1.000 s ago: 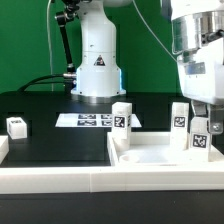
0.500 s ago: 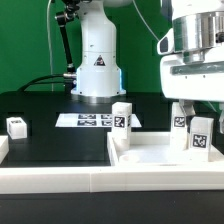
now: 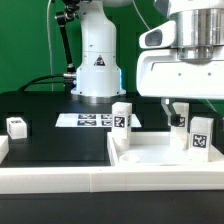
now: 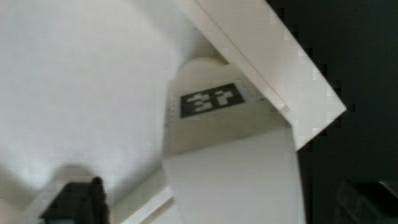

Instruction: Assemble square table

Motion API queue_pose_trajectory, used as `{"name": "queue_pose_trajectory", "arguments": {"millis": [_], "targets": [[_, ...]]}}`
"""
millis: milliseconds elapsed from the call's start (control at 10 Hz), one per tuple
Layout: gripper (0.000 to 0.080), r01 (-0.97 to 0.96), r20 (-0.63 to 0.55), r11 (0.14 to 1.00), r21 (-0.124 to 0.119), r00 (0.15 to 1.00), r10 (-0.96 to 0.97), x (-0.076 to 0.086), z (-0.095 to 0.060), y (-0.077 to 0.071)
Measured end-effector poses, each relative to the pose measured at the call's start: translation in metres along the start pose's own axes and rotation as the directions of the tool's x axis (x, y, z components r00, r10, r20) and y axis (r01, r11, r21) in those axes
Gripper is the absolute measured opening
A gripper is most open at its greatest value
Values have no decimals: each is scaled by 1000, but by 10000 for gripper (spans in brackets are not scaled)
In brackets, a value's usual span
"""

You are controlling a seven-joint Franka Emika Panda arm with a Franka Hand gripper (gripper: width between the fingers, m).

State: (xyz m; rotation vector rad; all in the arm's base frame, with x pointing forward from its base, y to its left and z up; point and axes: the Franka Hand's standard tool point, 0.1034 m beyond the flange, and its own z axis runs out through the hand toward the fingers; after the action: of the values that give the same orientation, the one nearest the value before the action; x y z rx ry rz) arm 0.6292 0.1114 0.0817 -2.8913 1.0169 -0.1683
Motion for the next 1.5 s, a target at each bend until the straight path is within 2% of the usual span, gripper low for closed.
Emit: {"name": "queue_pose_trajectory", "arguments": {"millis": [200, 400, 600, 700, 1100, 1300, 1500], "targets": [[649, 127, -10, 992, -5, 992, -128, -1, 0, -2], [649, 160, -9, 987, -7, 987, -160, -6, 1, -5], [377, 157, -9, 988, -7, 987, -157, -4, 1, -4], [288, 157, -10, 988, -7, 988, -157, -4, 1, -4], [289, 127, -10, 992, -7, 992, -127, -3, 1, -4], [289, -144, -16, 990, 1, 989, 144, -3, 1, -1], [290, -304, -23, 953, 8, 952, 304, -3, 0, 0]]}}
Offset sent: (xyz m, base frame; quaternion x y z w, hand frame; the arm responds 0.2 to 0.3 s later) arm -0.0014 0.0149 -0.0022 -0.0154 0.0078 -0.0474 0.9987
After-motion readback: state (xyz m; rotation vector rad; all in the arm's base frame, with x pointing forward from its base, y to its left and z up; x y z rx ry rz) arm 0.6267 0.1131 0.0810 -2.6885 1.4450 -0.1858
